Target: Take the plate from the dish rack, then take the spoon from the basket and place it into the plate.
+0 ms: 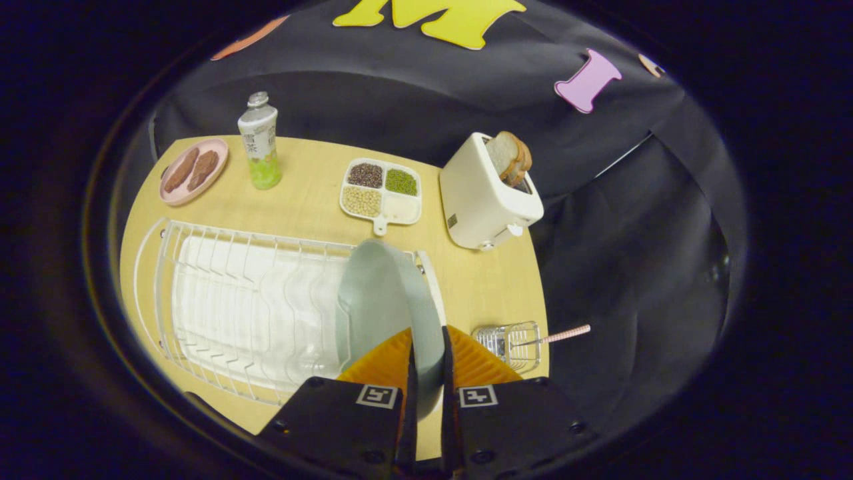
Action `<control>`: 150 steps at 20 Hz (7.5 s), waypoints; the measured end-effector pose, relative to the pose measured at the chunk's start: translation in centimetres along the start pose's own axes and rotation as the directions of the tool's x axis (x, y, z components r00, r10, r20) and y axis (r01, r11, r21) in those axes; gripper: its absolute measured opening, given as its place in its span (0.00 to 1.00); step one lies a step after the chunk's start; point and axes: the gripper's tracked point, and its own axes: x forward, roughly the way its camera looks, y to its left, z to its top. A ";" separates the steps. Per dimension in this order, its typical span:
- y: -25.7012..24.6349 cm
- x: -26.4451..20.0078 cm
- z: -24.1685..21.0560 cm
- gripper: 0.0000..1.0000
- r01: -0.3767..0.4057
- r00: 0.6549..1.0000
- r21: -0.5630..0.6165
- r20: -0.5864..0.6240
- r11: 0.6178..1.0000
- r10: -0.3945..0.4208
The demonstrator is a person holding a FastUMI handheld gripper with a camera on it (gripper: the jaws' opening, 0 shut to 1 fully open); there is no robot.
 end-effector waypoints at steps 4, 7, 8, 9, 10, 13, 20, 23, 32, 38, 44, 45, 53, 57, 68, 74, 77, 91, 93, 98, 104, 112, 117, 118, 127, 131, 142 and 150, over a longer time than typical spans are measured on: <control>0.1 -1.1 -0.4 0.20 0.062 0.998 0.022 0.029 0.998 -0.063; -0.8 -2.8 0.0 0.20 0.117 0.989 0.063 0.085 0.991 -0.122; -1.6 -3.1 -0.1 0.20 0.136 0.984 0.077 0.102 0.988 -0.143; -2.2 -4.1 -0.2 0.20 0.135 0.982 0.083 0.123 0.987 -0.144; -2.4 -4.8 -0.5 0.20 0.122 0.981 0.090 0.141 0.988 -0.134; -3.5 -7.4 -2.2 0.20 0.038 0.976 0.114 0.211 0.993 -0.061; -3.5 -10.1 -12.8 0.19 -0.407 0.885 0.177 0.319 0.896 0.339; -2.6 -8.2 -18.5 0.19 -0.521 0.834 0.204 0.329 0.828 0.444; 4.9 1.0 -28.3 0.19 -0.688 0.726 0.283 0.260 0.669 0.637; 6.6 4.0 -29.6 0.20 -0.800 0.596 0.294 0.277 0.524 0.754; 6.0 6.1 -29.7 0.27 -0.803 0.594 0.271 0.292 0.531 0.749; 5.5 6.2 -29.4 0.29 -0.797 0.604 0.261 0.318 0.544 0.731; -5.4 5.8 -23.7 0.88 -0.662 0.588 0.124 0.697 0.739 0.410; -11.9 6.1 -20.7 1.00 -0.592 0.503 0.073 0.811 0.802 0.298; -18.3 17.4 -8.8 1.00 -0.594 0.579 0.153 0.763 0.790 0.287; -17.1 19.8 -5.5 0.69 -0.605 0.573 0.142 0.761 0.783 0.305; -15.6 21.0 -5.3 0.46 -0.637 0.605 0.161 0.712 0.754 0.358; -19.8 14.3 -3.7 0.18 -0.603 0.473 0.165 0.862 0.781 0.183; -20.4 11.4 -4.1 0.18 -0.588 0.444 0.155 0.882 0.794 0.157; -21.5 3.2 -6.2 0.18 -0.566 0.373 0.130 0.921 0.814 0.112; -19.4 -6.5 -11.0 0.18 -0.536 0.310 0.075 0.944 0.841 0.113; -8.8 -14.0 -18.0 0.18 -0.580 0.256 0.005 0.950 0.814 0.177; -0.4 -14.3 -22.7 0.18 -0.608 0.257 -0.014 0.943 0.794 0.213; 0.6 -13.8 -23.5 0.18 -0.608 0.277 0.011 0.940 0.794 0.199; 8.8 -6.8 -27.5 0.18 -0.569 0.415 0.095 0.891 0.817 0.186; 9.1 -6.4 -28.1 0.17 -0.549 0.415 0.079 0.890 0.832 0.189; 5.8 -3.5 -28.7 0.33 -0.517 0.503 0.114 0.842 0.848 0.194; -1.3 -7.7 -29.2 1.00 -0.482 0.453 0.082 0.876 0.872 0.168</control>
